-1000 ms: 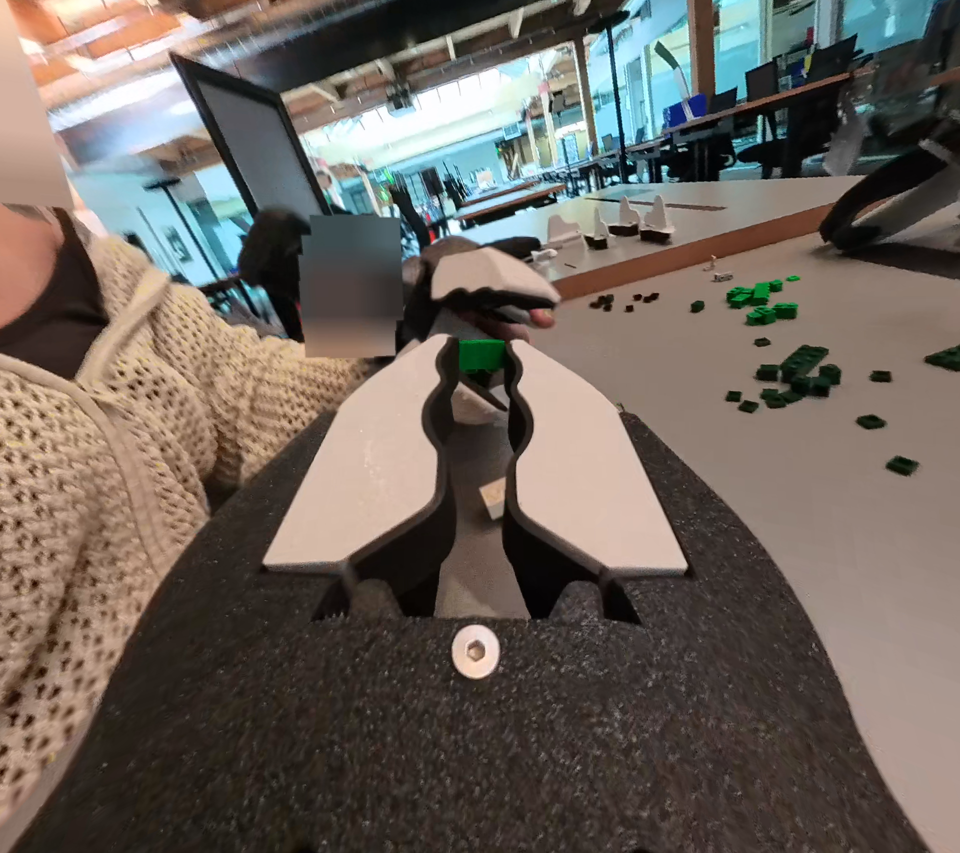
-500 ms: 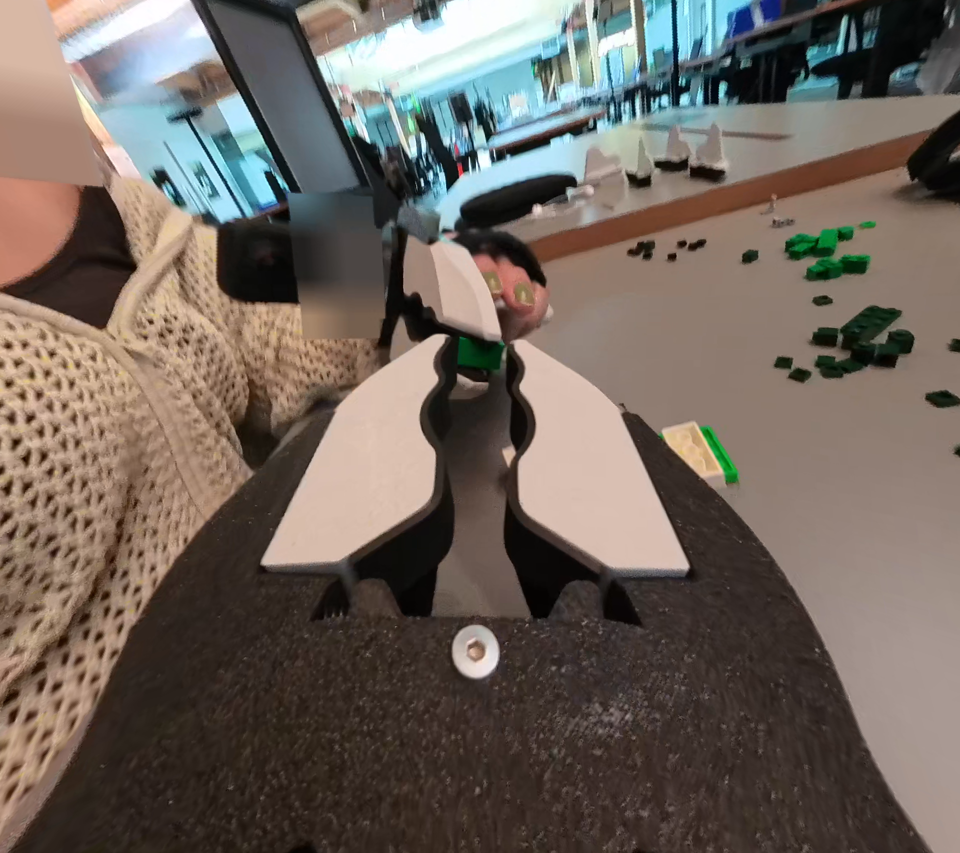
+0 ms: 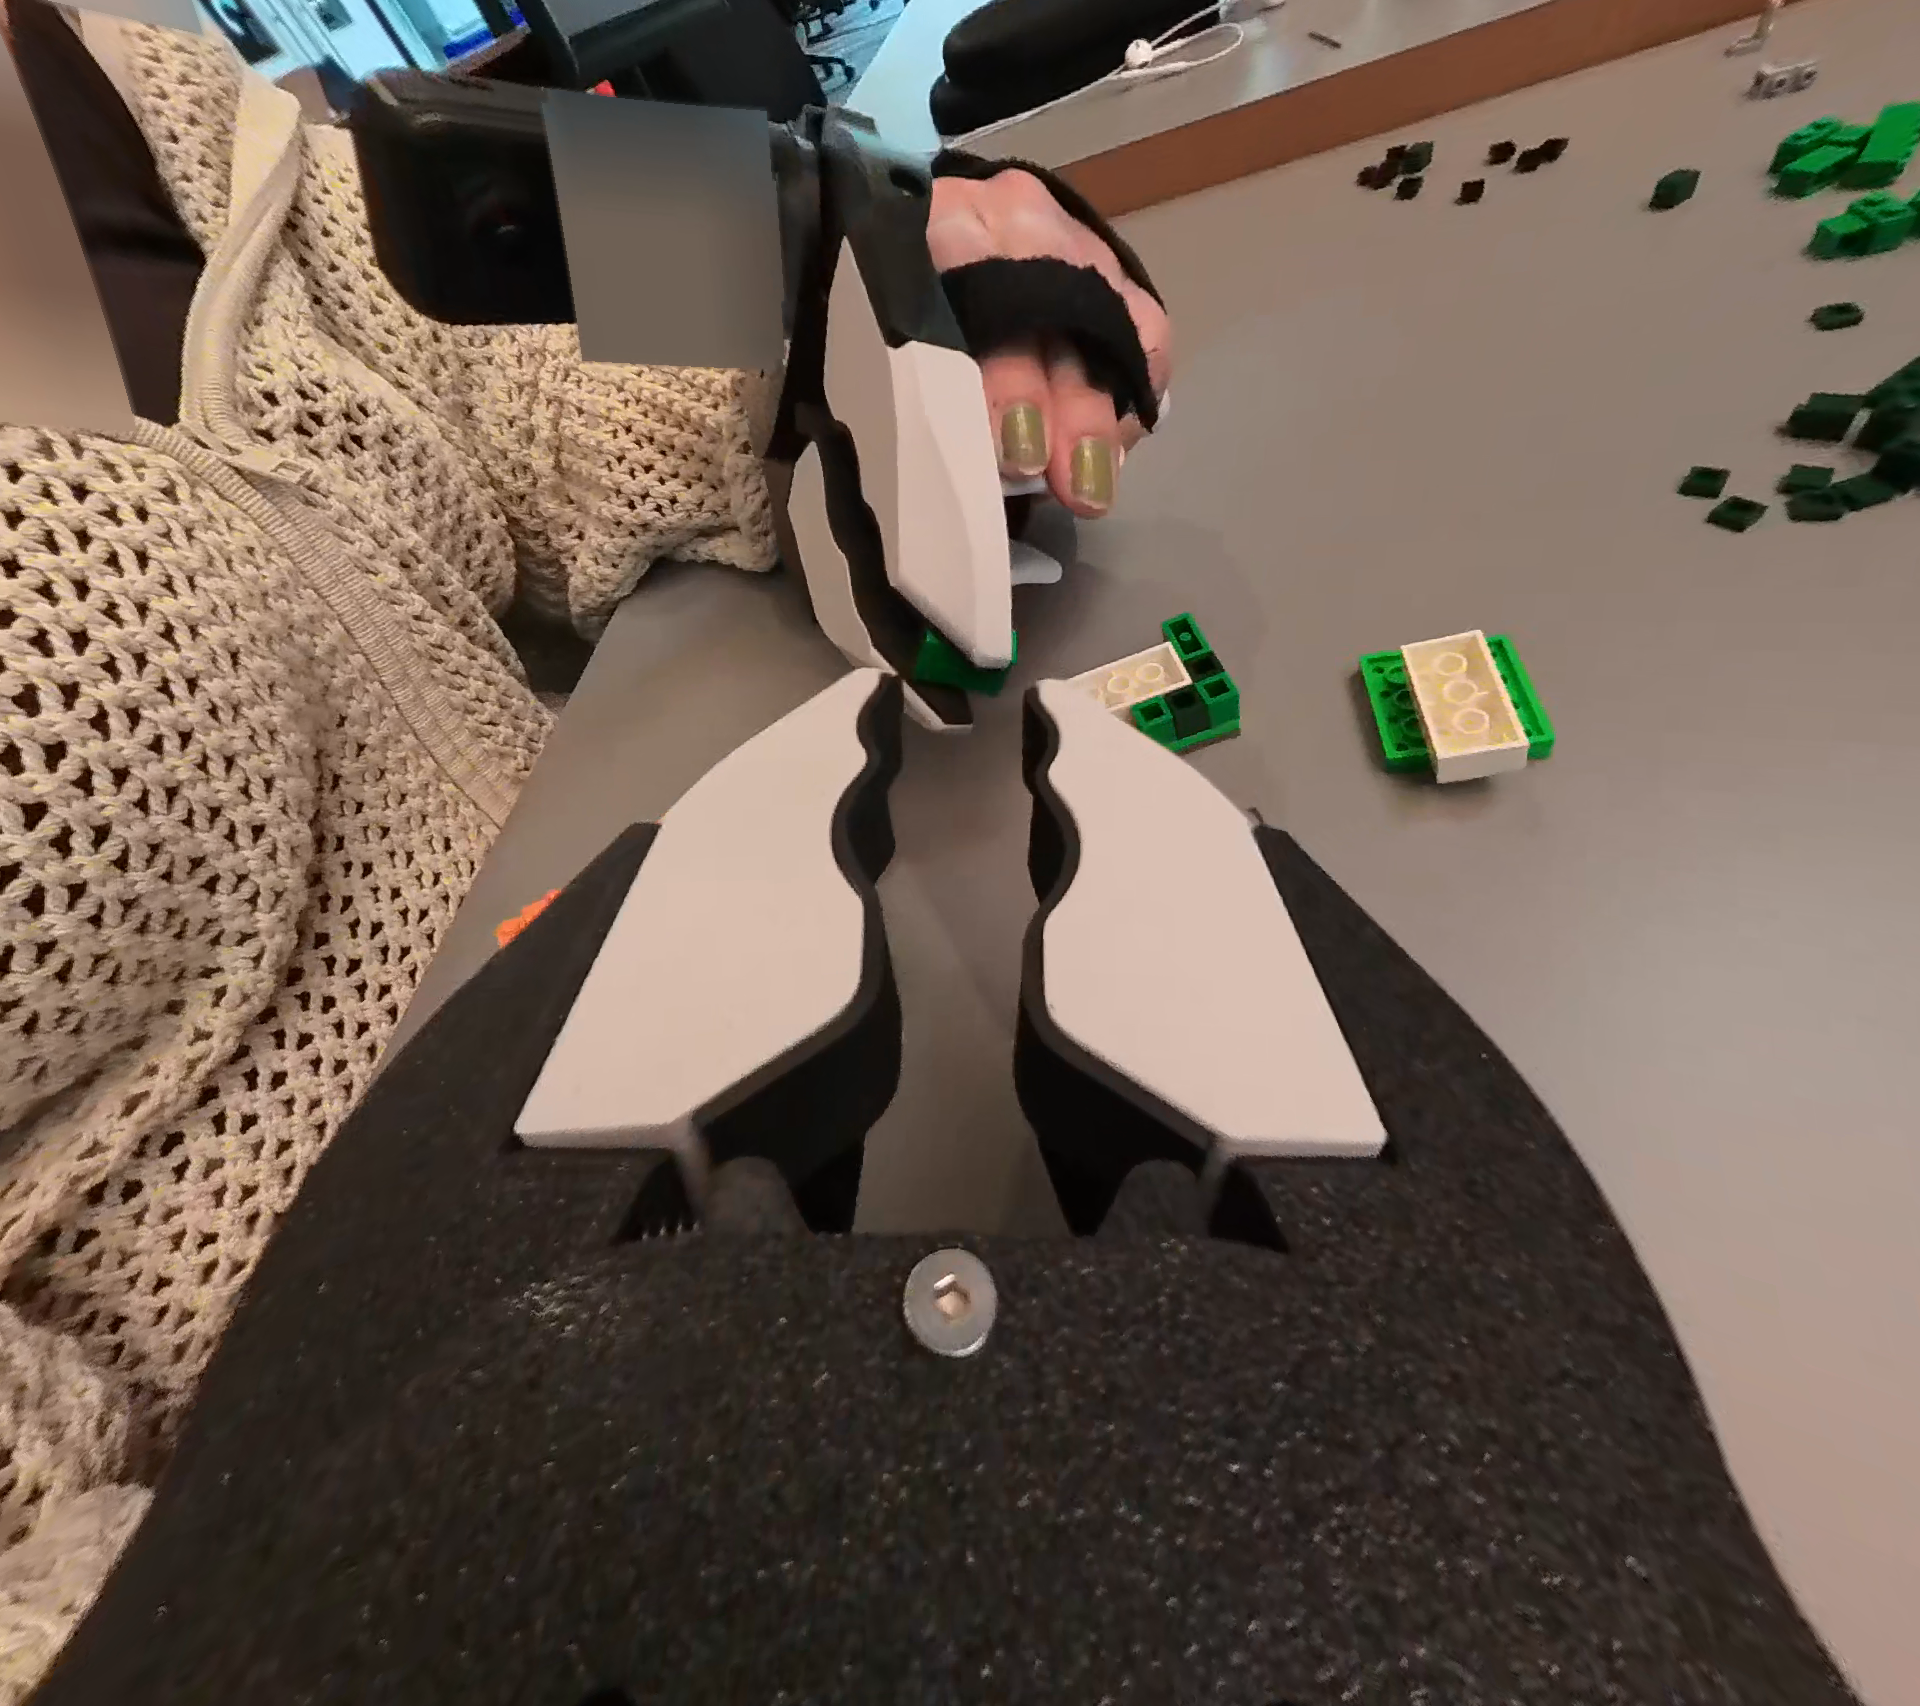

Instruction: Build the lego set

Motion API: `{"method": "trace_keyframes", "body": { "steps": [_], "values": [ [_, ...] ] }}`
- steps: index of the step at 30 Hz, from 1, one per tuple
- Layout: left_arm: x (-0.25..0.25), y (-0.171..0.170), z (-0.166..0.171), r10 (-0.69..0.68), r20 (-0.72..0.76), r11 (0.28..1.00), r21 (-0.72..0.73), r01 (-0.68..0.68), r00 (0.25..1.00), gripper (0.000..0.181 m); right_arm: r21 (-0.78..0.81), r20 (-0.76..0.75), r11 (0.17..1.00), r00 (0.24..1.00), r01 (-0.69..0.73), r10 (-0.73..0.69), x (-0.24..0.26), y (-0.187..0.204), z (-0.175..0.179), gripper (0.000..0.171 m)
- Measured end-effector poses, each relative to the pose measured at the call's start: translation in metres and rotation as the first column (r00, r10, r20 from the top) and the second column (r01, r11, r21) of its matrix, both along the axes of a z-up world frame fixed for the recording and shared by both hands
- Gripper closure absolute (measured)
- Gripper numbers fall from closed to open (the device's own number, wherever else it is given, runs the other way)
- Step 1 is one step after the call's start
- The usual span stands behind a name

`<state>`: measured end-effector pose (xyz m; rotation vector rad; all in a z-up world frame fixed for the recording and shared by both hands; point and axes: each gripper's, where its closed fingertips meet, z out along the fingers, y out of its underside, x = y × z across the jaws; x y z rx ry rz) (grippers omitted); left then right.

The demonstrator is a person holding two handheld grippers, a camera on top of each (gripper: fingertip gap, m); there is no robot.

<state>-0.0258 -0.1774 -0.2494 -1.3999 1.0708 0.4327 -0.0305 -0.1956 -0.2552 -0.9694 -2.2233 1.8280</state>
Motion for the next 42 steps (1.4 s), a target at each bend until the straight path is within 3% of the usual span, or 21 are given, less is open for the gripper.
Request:
{"method": "trace_keyframes", "body": {
  "steps": [1,4,7,13,20,29,34,39,42],
  "values": [
    [0.0,0.0,-0.001,0.001,-0.006,1.0,-0.001,-0.001,1.0,0.17,-0.002,0.005,1.0,1.0,0.0,0.0,0.0,0.0,0.0,0.15],
    [-0.007,0.005,-0.002,0.058,-0.031,0.998,0.004,-0.058,0.998,0.17,-0.003,-0.002,0.999,0.999,0.05,-0.05,-0.006,0.005,0.0,0.147],
    [-0.036,0.017,-0.004,0.286,-0.107,0.958,0.041,-0.283,0.952,0.17,-0.008,-0.026,0.981,0.98,0.196,-0.196,-0.021,0.019,0.007,0.149],
    [-0.059,0.025,-0.006,0.449,-0.101,0.893,0.033,-0.448,0.888,0.17,0.21,-0.087,0.889,0.913,0.407,-0.398,-0.04,0.029,0.0,0.152],
    [-0.06,0.025,-0.01,0.453,-0.122,0.89,0.017,-0.455,0.883,0.17,0.262,-0.118,0.833,0.873,0.487,-0.473,-0.052,0.027,-0.003,0.154],
    [-0.058,0.025,-0.012,0.448,-0.186,0.893,0.045,-0.448,0.875,0.17,0.258,-0.044,0.839,0.874,0.479,-0.485,-0.051,0.024,-0.008,0.161],
    [-0.057,0.026,-0.01,0.433,-0.145,0.901,0.051,-0.431,0.89,0.17,0.222,-0.037,0.847,0.872,0.483,-0.488,-0.051,0.026,-0.006,0.163],
    [-0.058,0.02,-0.015,0.398,-0.059,0.913,-0.074,-0.402,0.915,0.142,0.201,-0.071,0.83,0.853,0.52,-0.517,-0.049,0.039,-0.005,0.163],
    [-0.07,0.003,-0.03,0.388,0.012,0.881,-0.3,-0.367,0.921,0.138,0.21,-0.113,0.814,0.841,0.541,-0.53,-0.046,0.048,-0.005,0.163]
  ]
}}
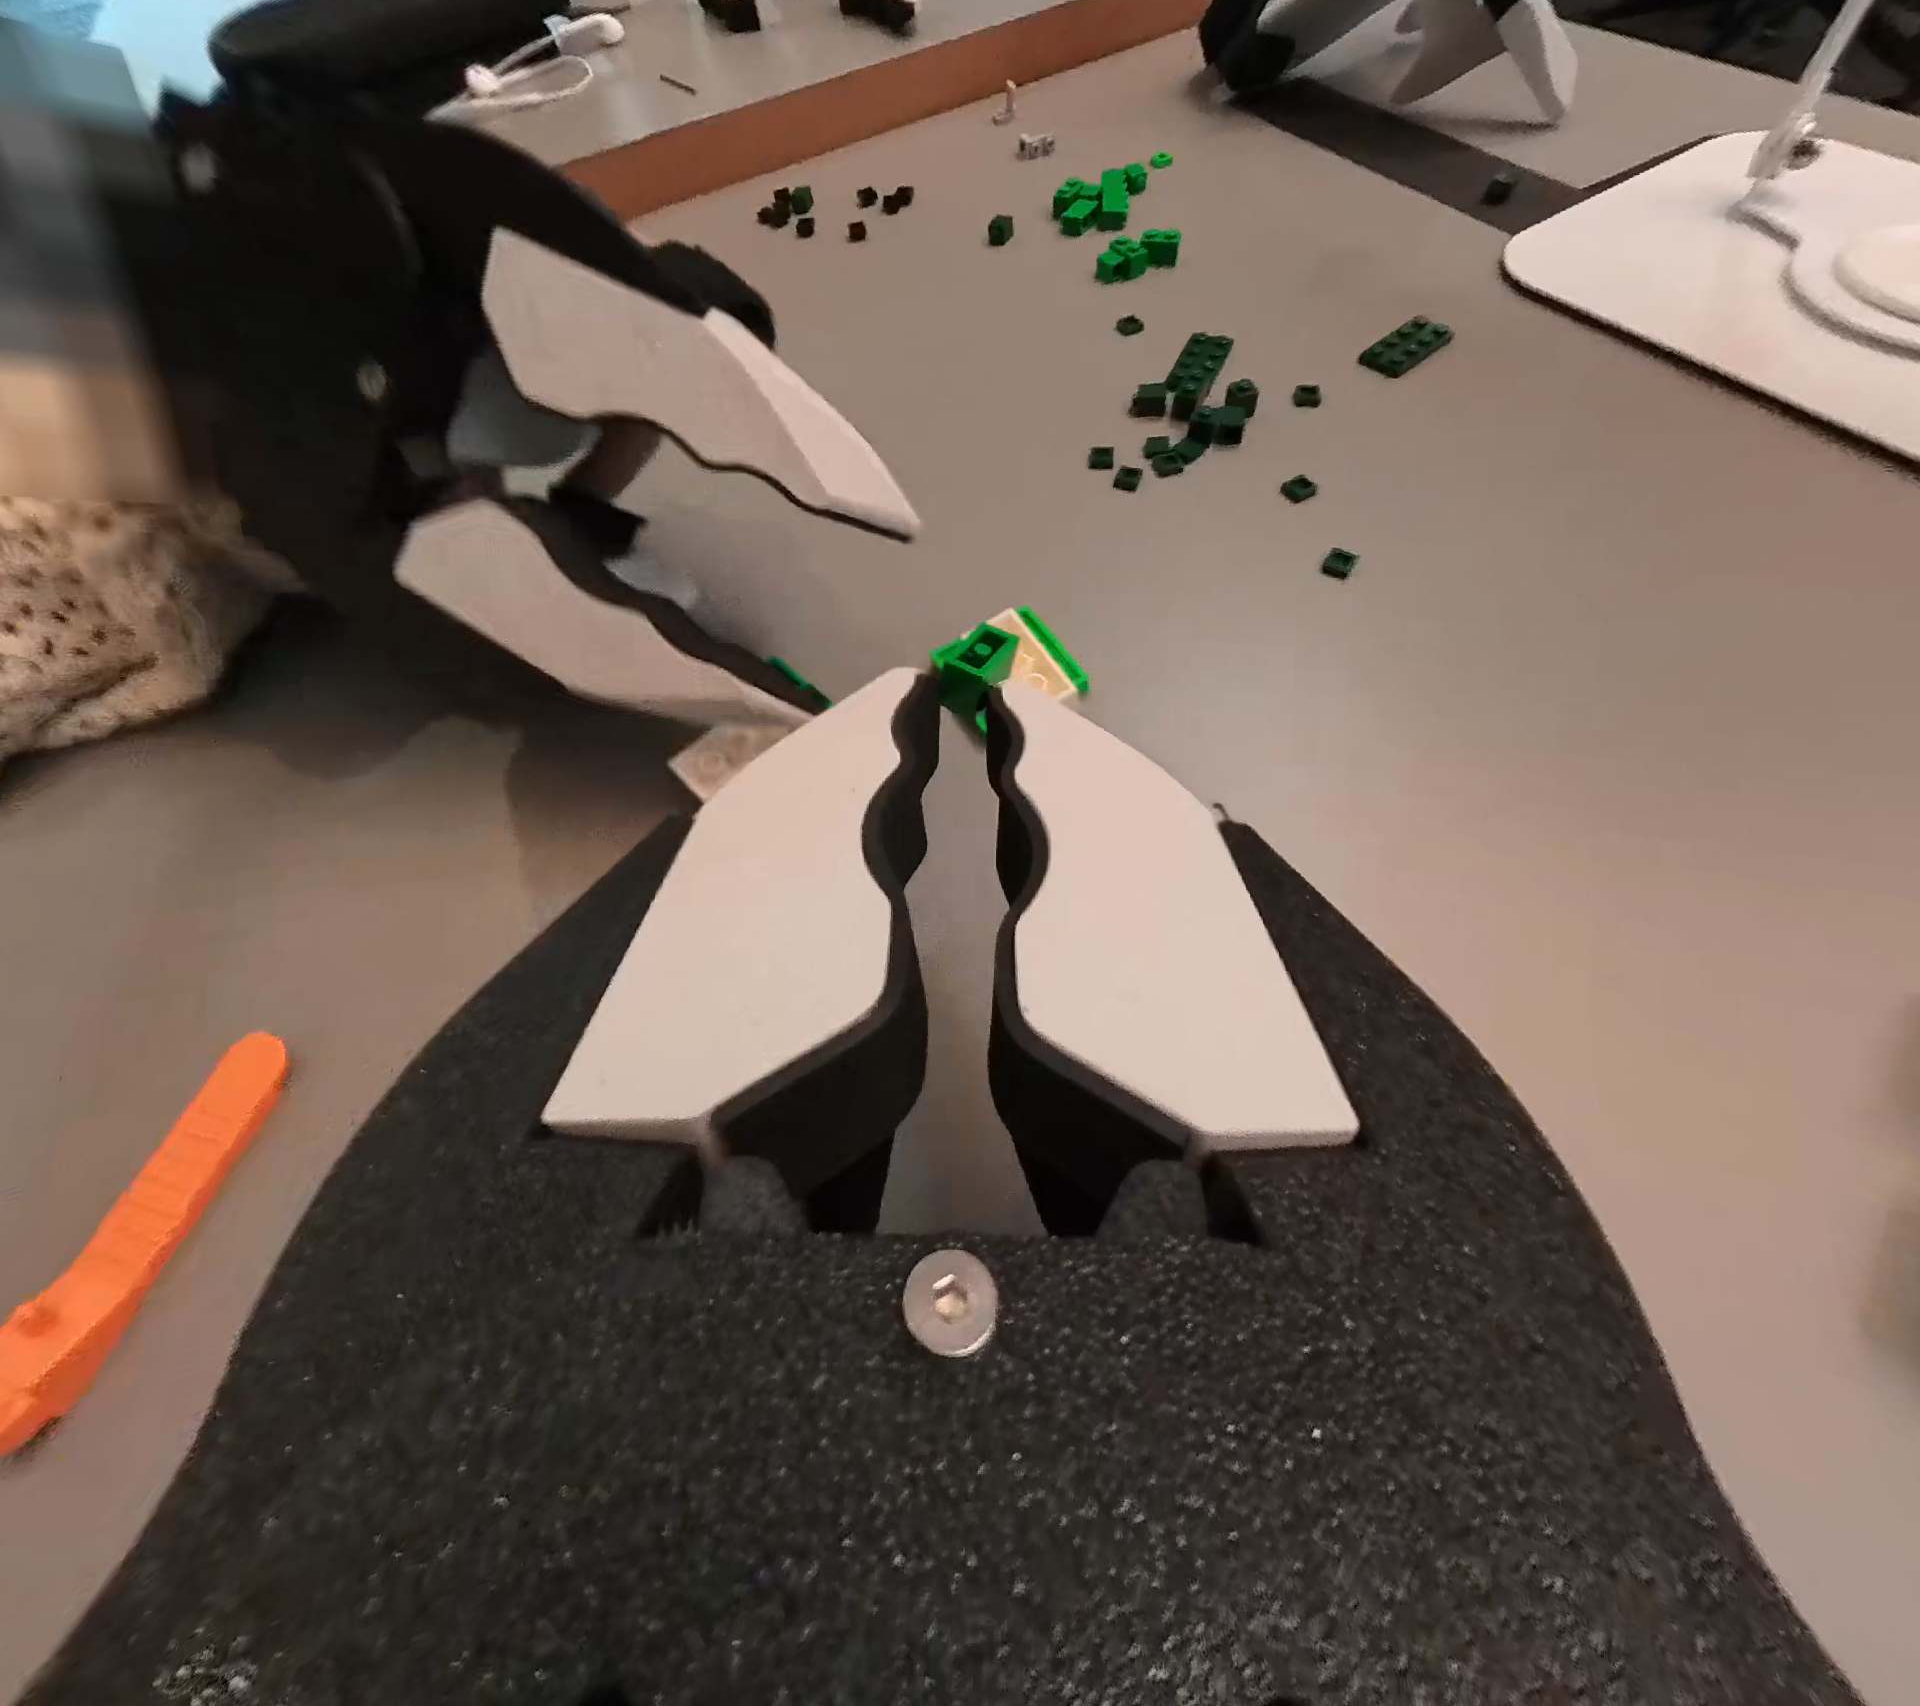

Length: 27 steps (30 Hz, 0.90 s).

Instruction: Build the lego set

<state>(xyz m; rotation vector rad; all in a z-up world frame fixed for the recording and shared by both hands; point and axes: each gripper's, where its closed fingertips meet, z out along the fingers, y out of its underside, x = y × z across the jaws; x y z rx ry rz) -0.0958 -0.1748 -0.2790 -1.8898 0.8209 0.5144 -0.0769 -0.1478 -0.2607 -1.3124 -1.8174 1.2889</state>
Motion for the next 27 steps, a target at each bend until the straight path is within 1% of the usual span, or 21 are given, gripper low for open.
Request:
{"method": "trace_keyframes", "body": {
  "steps": [2,4,6,7,11,13,16,18,20,21,22,23,24,25,27],
  "values": [
    [-0.011,-0.012,-0.008,0.047,0.132,0.993,-0.115,-0.031,0.99,0.136,0.027,-0.001,1.0,1.0,-0.016,0.016,0.004,0.002,-0.004,0.163],
    [-0.02,-0.02,-0.015,0.089,0.208,0.981,-0.19,-0.049,0.974,0.133,0.044,0.012,0.998,0.999,-0.034,0.034,0.007,0.0,-0.009,0.163],
    [-0.015,-0.027,-0.021,0.084,0.306,0.968,-0.251,-0.005,0.948,0.137,0.061,0.024,0.994,0.996,-0.09,0.089,0.011,-0.007,-0.013,0.163],
    [-0.01,-0.029,-0.021,0.065,0.353,0.965,-0.262,0.032,0.933,0.133,0.077,0.028,0.991,0.994,-0.108,0.106,0.013,-0.01,-0.015,0.163],
    [0.01,-0.04,-0.028,0.056,0.476,0.924,-0.357,0.135,0.877,0.137,0.133,0.049,0.968,0.977,-0.211,0.206,0.022,-0.024,-0.022,0.163],
    [0.016,-0.045,-0.033,0.065,0.497,0.897,-0.408,0.168,0.865,0.136,0.16,0.054,0.944,0.957,-0.289,0.284,0.03,-0.034,-0.025,0.163],
    [0.028,-0.054,-0.042,0.075,0.514,0.849,-0.482,0.215,0.855,0.139,0.219,0.078,0.918,0.944,-0.33,0.321,0.035,-0.035,-0.032,0.163],
    [0.037,-0.058,-0.043,0.064,0.534,0.824,-0.504,0.257,0.843,0.141,0.207,0.089,0.909,0.932,-0.361,0.35,0.037,-0.039,-0.035,0.163],
    [0.041,-0.063,-0.044,0.042,0.527,0.807,-0.519,0.282,0.849,0.153,0.188,0.095,0.907,0.926,-0.377,0.365,0.037,-0.04,-0.036,0.163],
    [0.037,-0.06,-0.044,0.039,0.503,0.822,-0.508,0.258,0.863,0.154,0.179,0.097,0.904,0.921,-0.388,0.376,0.038,-0.041,-0.036,0.163],
    [0.03,-0.054,-0.044,0.045,0.471,0.848,-0.484,0.216,0.881,0.153,0.173,0.093,0.903,0.92,-0.393,0.382,0.038,-0.041,-0.035,0.163],
    [0.024,-0.048,-0.043,0.051,0.447,0.871,-0.457,0.178,0.893,0.149,0.174,0.086,0.903,0.919,-0.393,0.384,0.037,-0.04,-0.034,0.163],
    [0.022,-0.044,-0.042,0.05,0.442,0.886,-0.435,0.164,0.896,0.141,0.174,0.084,0.899,0.915,-0.403,0.394,0.037,-0.039,-0.034,0.163],
    [0.023,-0.041,-0.042,0.039,0.449,0.893,-0.417,0.17,0.893,0.134,0.172,0.086,0.893,0.91,-0.415,0.406,0.036,-0.038,-0.034,0.163],
    [0.027,-0.037,-0.042,0.006,0.45,0.901,-0.391,0.191,0.893,0.128,0.155,0.093,0.88,0.894,-0.449,0.439,0.035,-0.036,-0.034,0.163]
  ]
}}
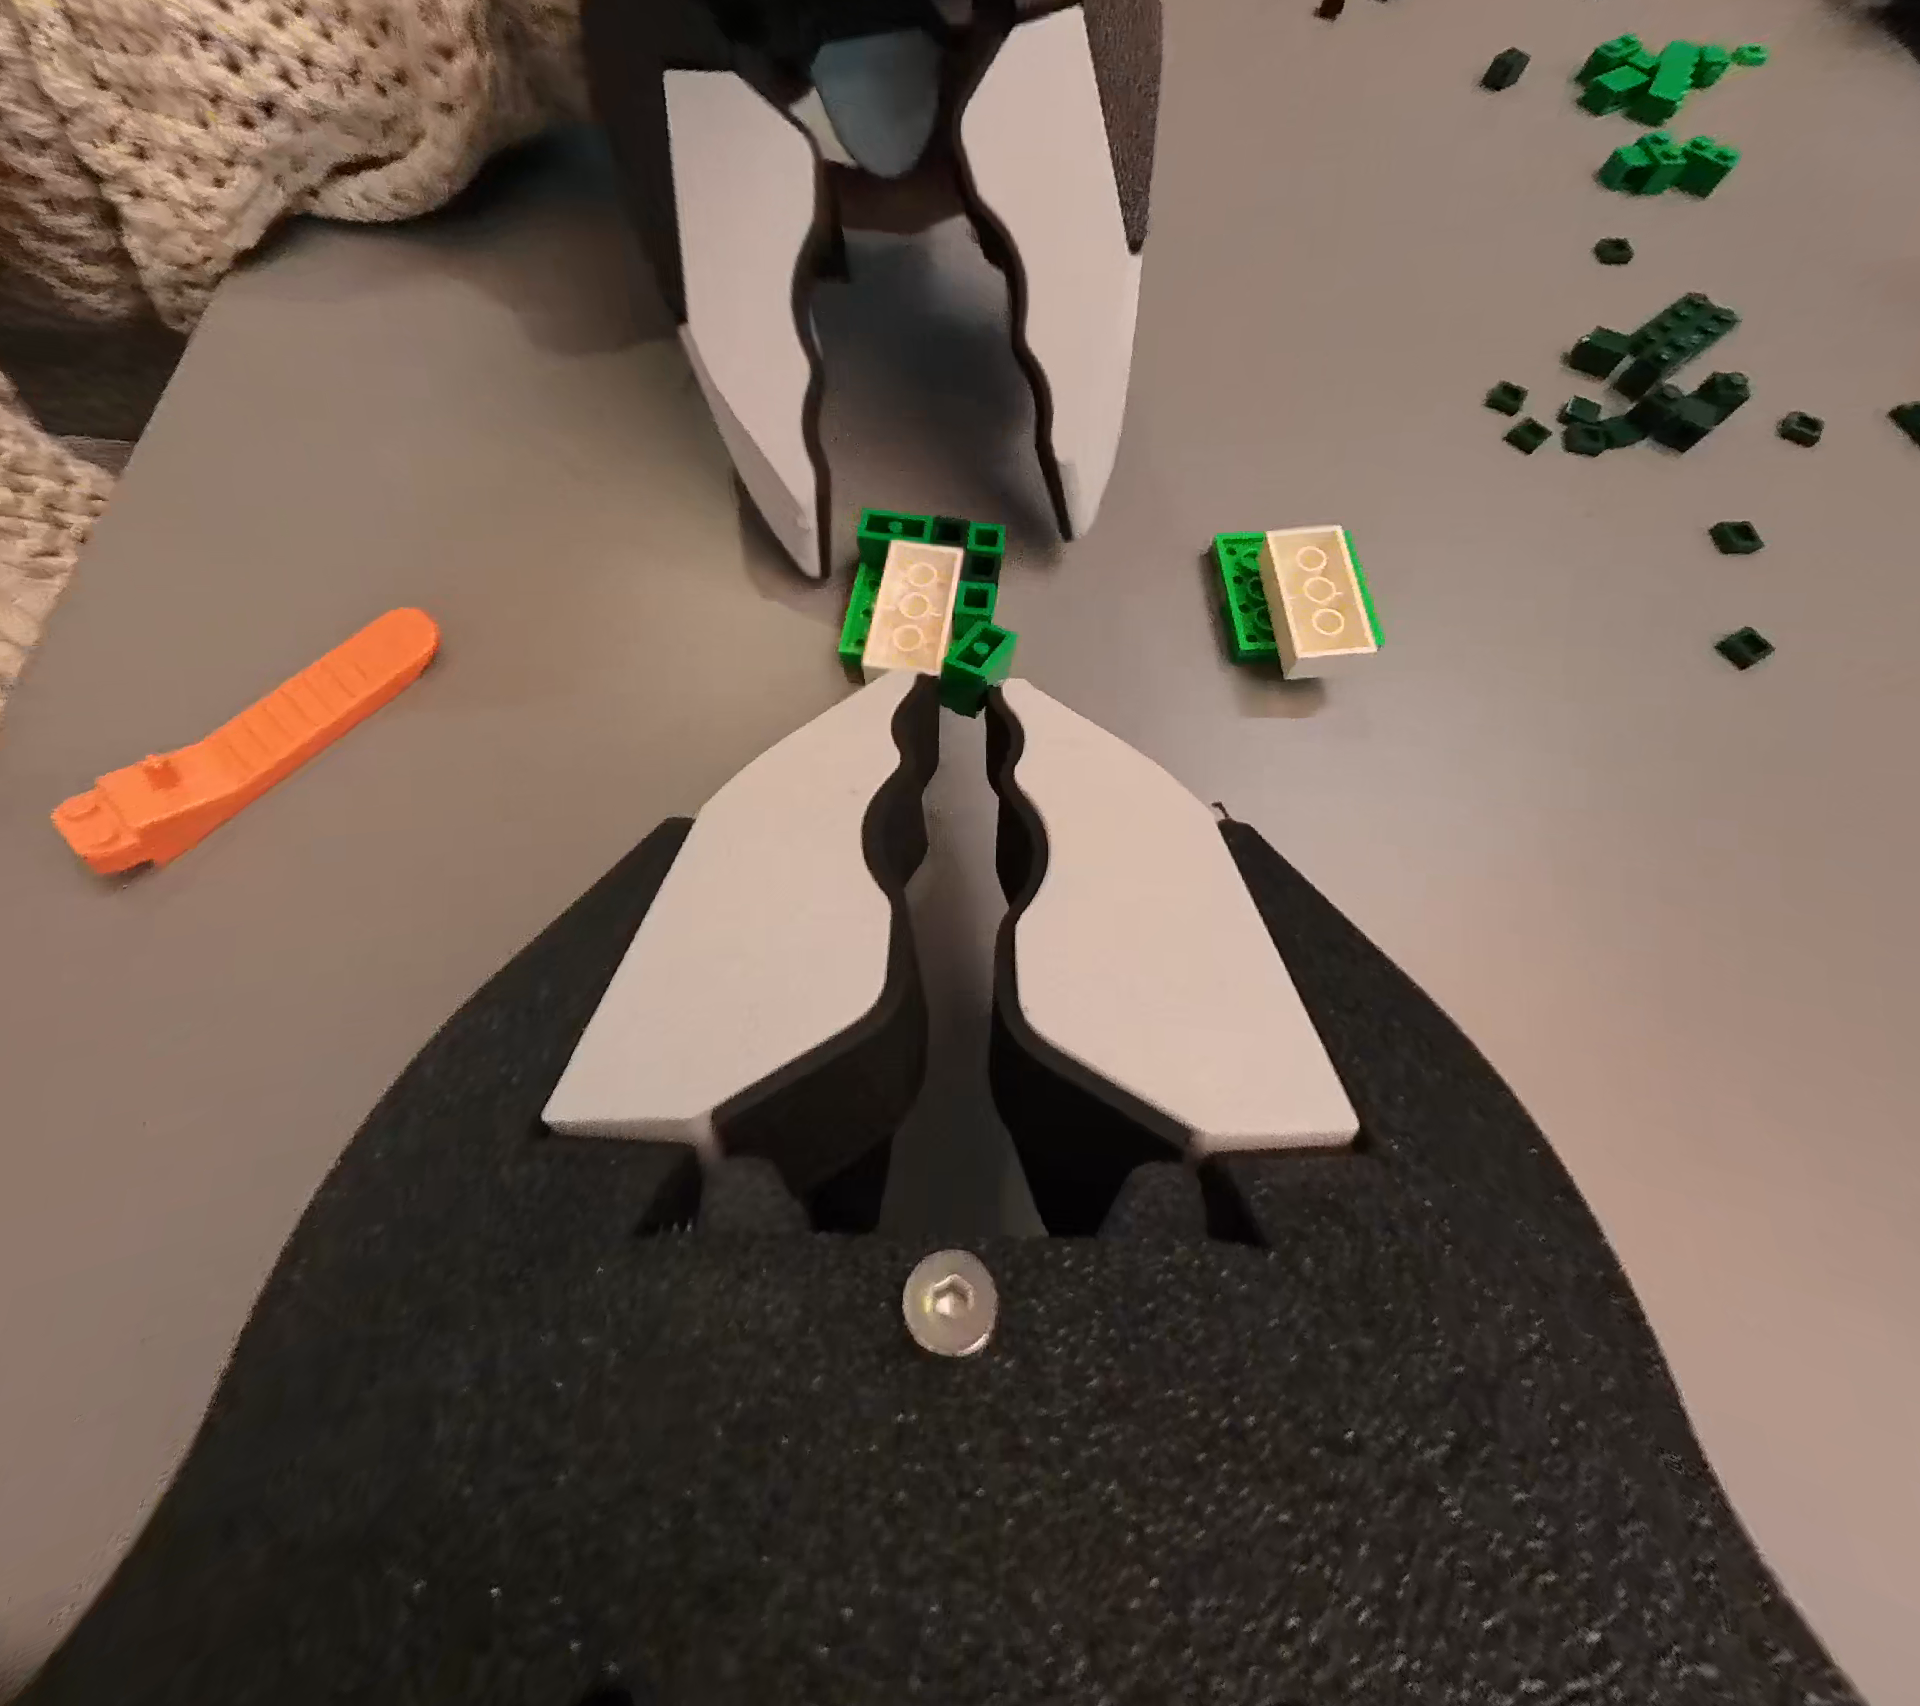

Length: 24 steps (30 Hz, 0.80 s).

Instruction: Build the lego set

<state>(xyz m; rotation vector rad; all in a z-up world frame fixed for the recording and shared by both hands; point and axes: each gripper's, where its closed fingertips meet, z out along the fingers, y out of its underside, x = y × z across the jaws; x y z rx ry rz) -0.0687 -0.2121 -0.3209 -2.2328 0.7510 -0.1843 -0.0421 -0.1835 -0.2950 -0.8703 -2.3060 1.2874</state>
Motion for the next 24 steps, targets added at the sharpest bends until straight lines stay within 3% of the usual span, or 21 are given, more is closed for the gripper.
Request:
{"method": "trace_keyframes", "body": {
  "steps": [4,8,15,17,24],
  "values": [
    [0.007,0.004,0.001,-0.044,-0.017,0.997,0.056,0.045,0.999,0.121,-0.066,0.036,0.995,0.996,-0.074,0.077,-0.001,-0.003,0.004,0.163],
    [0.011,0.006,0.0,-0.061,0.005,0.995,0.076,0.06,0.998,0.123,0.0,0.067,0.991,0.989,-0.132,0.132,-0.004,-0.005,-0.006,0.163],
    [0.015,0.006,-0.001,-0.088,0.048,0.994,0.067,0.085,0.995,0.133,-0.017,0.062,0.986,0.984,-0.166,0.166,-0.005,-0.006,-0.005,0.163],
    [0.015,0.006,-0.002,-0.083,0.042,0.994,0.07,0.08,0.996,0.145,-0.015,0.055,0.985,0.983,-0.173,0.174,-0.004,-0.006,-0.004,0.163],
    [0.018,0.004,0.005,-0.111,-0.07,0.973,0.194,0.123,0.991,0.146,-0.002,0.034,0.975,0.974,-0.222,0.222,0.001,-0.01,-0.004,0.163]
  ]
}}
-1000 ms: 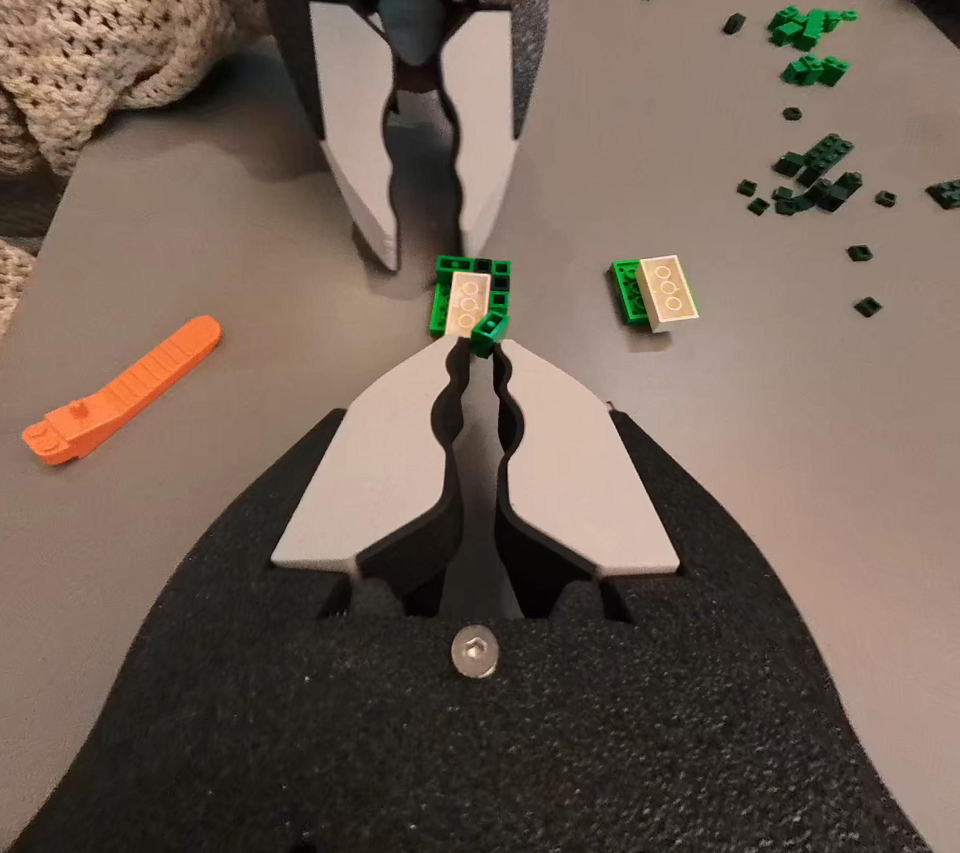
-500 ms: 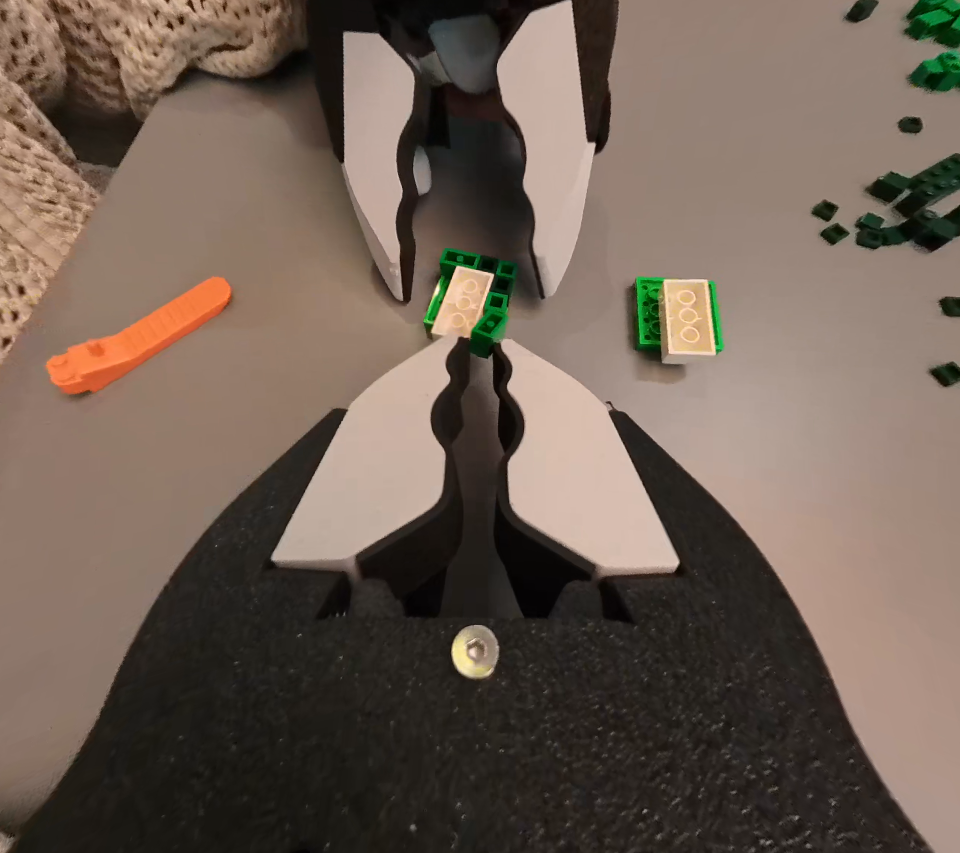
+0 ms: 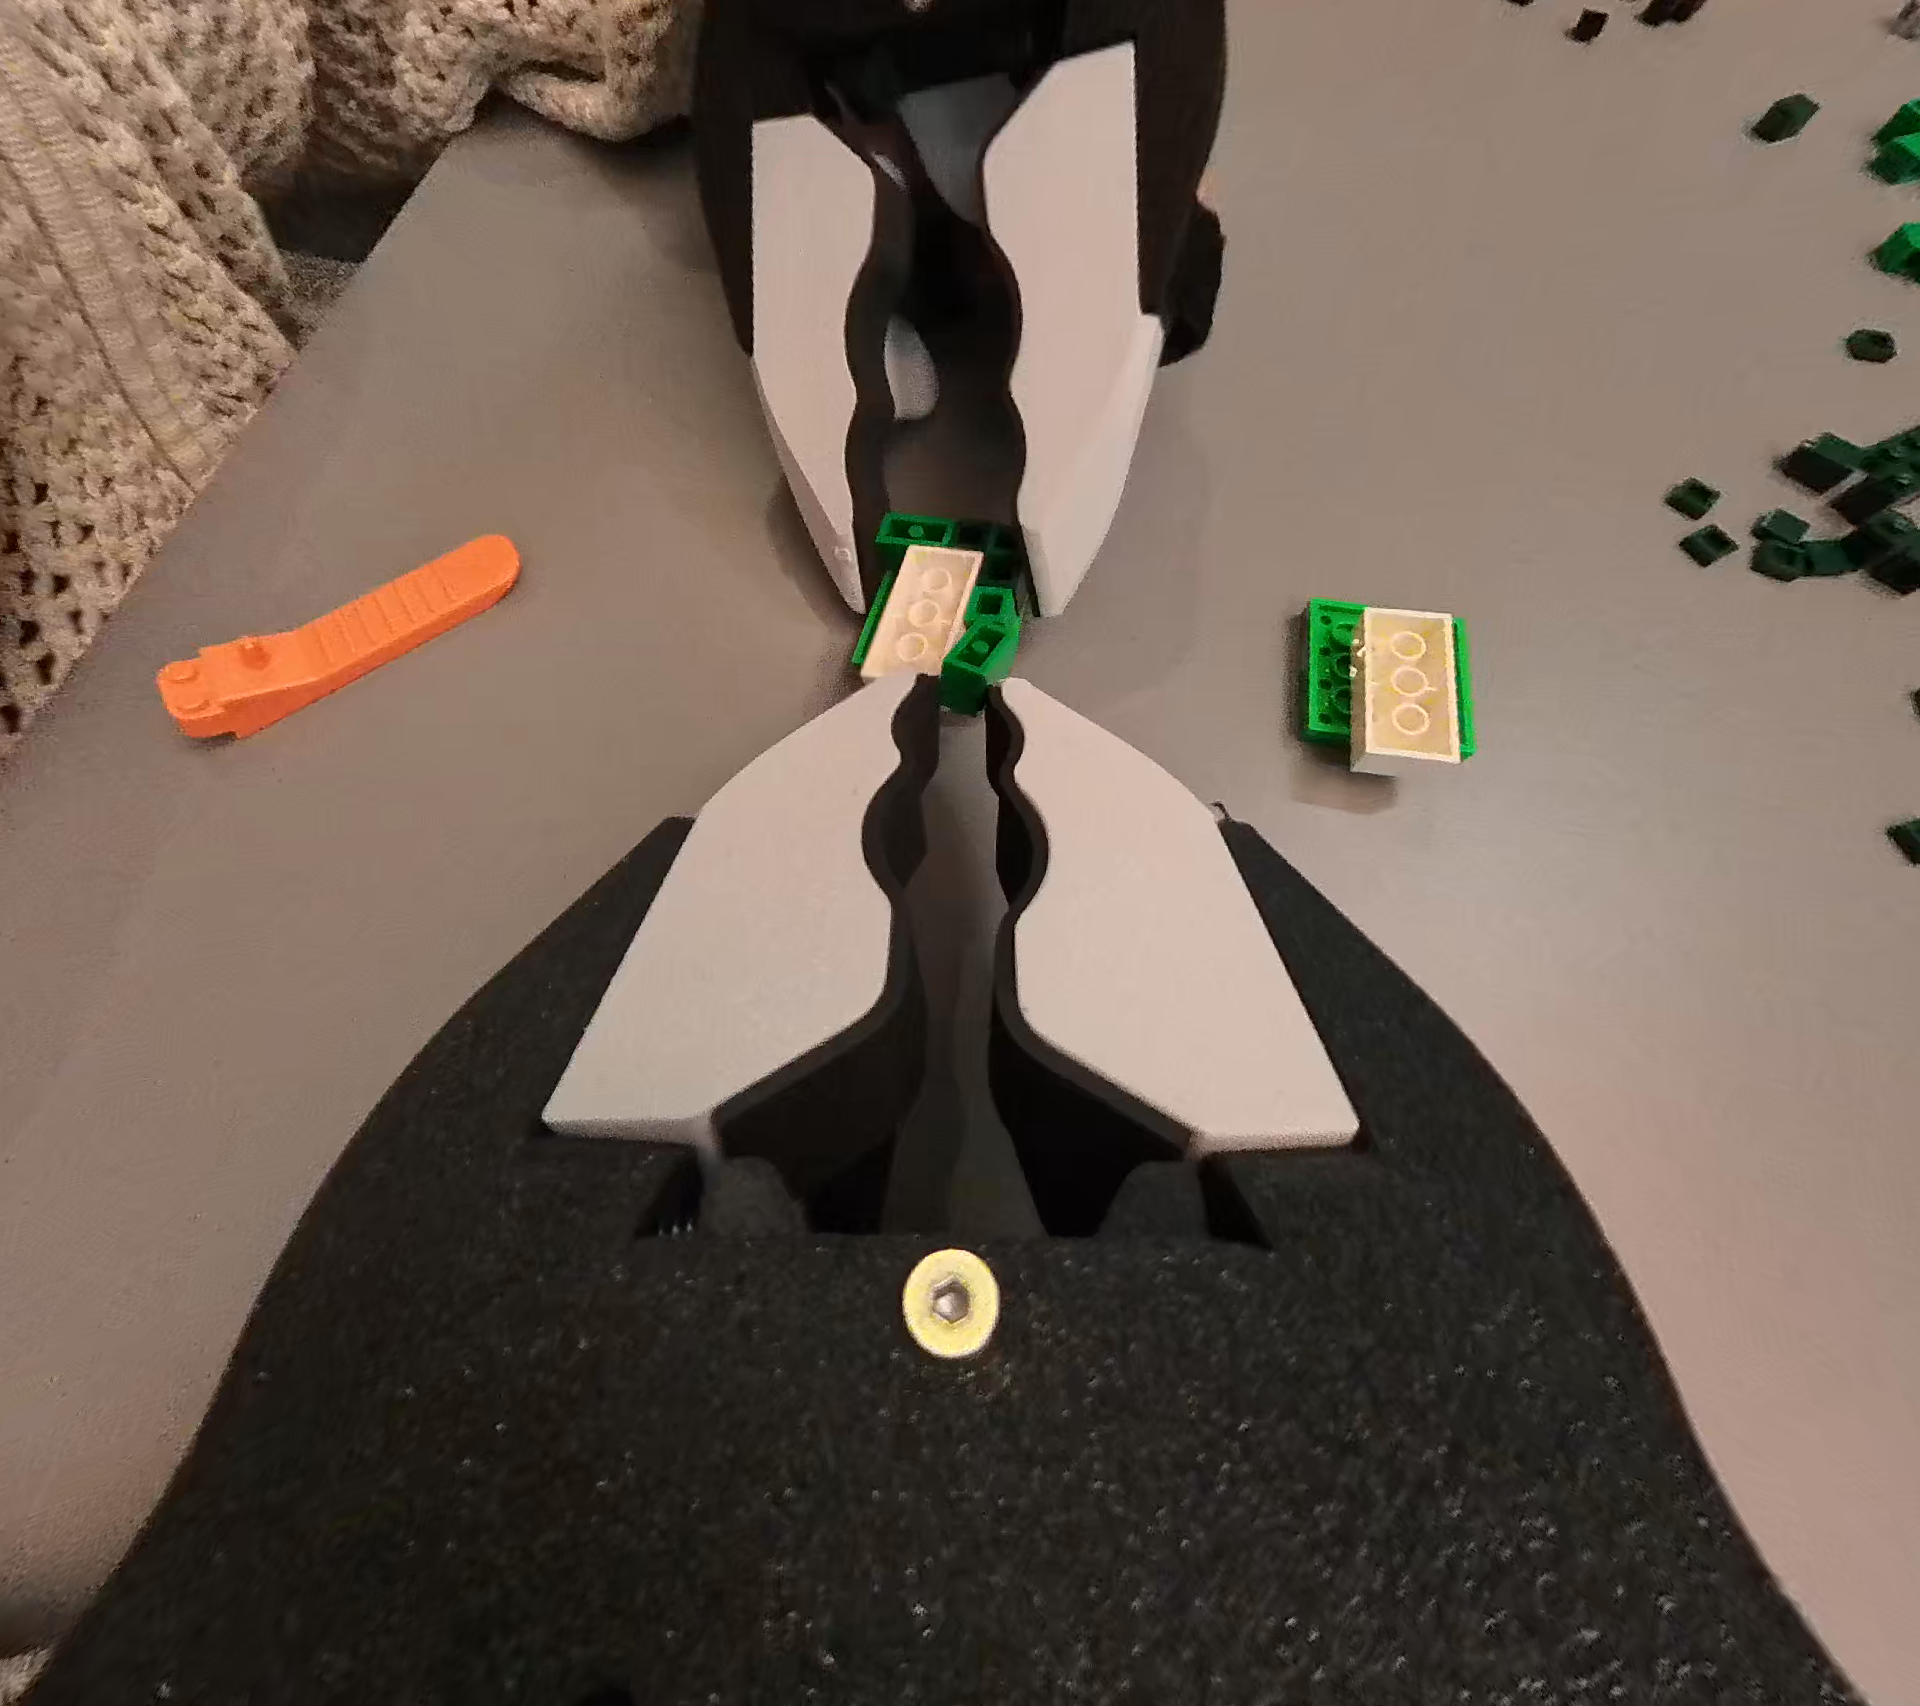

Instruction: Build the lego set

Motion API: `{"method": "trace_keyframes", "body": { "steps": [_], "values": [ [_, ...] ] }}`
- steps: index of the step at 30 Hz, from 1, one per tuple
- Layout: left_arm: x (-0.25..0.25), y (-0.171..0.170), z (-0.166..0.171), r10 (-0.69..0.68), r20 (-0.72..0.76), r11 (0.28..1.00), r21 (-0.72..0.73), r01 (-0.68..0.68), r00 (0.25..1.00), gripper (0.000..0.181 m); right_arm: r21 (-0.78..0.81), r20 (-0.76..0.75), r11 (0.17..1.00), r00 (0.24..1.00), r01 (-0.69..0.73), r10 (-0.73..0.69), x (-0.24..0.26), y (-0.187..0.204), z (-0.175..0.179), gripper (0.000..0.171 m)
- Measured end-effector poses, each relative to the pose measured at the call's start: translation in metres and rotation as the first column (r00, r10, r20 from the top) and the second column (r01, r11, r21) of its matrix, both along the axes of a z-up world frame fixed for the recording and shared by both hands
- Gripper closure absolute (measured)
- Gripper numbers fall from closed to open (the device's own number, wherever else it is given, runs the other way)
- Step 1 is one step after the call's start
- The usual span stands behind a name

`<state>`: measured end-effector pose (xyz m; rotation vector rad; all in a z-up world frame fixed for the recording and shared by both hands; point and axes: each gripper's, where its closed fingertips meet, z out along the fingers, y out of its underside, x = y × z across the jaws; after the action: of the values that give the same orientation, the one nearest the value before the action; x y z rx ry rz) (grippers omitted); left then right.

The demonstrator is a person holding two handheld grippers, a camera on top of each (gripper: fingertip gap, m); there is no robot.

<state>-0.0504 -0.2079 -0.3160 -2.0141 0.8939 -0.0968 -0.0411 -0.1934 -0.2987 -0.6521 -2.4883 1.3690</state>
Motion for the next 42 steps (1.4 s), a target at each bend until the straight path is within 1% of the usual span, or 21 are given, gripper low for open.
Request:
{"method": "trace_keyframes", "body": {
  "steps": [7,14,18,23,35,42],
  "values": [
    [0.002,-0.002,0.001,-0.019,-0.008,1.0,0.012,0.019,1.0,0.146,0.019,-0.009,0.999,0.999,-0.049,0.049,0.001,-0.005,-0.002,0.163],
    [0.005,-0.004,0.001,-0.037,0.001,0.999,-0.004,0.037,0.999,0.146,0.023,0.034,0.996,0.996,-0.087,0.086,0.002,-0.006,-0.005,0.163],
    [0.005,-0.006,-0.002,-0.028,0.037,0.998,-0.062,0.03,0.999,0.147,0.039,0.062,0.995,0.994,-0.088,0.085,0.001,-0.006,-0.009,0.162],
    [0.005,-0.007,-0.003,-0.014,0.061,0.995,-0.094,0.02,0.998,0.147,0.028,0.098,0.996,0.992,-0.086,0.083,0.001,-0.006,-0.01,0.162],
    [0.006,-0.009,-0.002,-0.002,0.071,0.994,-0.106,0.01,0.997,0.146,0.057,0.132,0.994,0.988,-0.092,0.084,0.003,-0.004,-0.015,0.16],
    [0.007,-0.01,-0.001,-0.001,0.071,0.994,-0.106,0.009,0.997,0.146,0.071,0.116,0.995,0.991,-0.076,0.067,0.003,-0.002,-0.016,0.158]
  ]
}}
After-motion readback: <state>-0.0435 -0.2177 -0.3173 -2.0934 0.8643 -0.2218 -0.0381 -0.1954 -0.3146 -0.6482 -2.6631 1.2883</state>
